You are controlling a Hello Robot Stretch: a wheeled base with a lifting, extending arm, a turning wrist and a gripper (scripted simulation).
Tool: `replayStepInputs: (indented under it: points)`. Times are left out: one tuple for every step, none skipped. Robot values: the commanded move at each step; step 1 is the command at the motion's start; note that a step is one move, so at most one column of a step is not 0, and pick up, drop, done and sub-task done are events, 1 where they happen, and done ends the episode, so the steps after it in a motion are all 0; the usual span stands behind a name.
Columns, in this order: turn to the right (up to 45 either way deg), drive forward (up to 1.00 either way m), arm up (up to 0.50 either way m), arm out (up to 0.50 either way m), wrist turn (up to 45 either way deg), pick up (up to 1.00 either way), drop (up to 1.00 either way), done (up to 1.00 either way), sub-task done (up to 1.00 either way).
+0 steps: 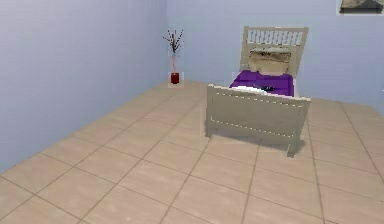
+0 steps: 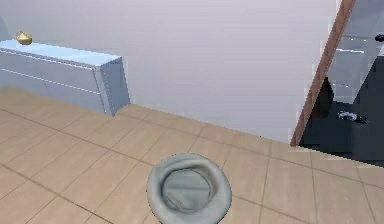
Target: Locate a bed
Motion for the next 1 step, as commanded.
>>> replayStepInputs:
  points:
    - [0.0, 0.05, 0.0, 0.0, 0.0, 0.0, 0.0, 0.0, 0.0]
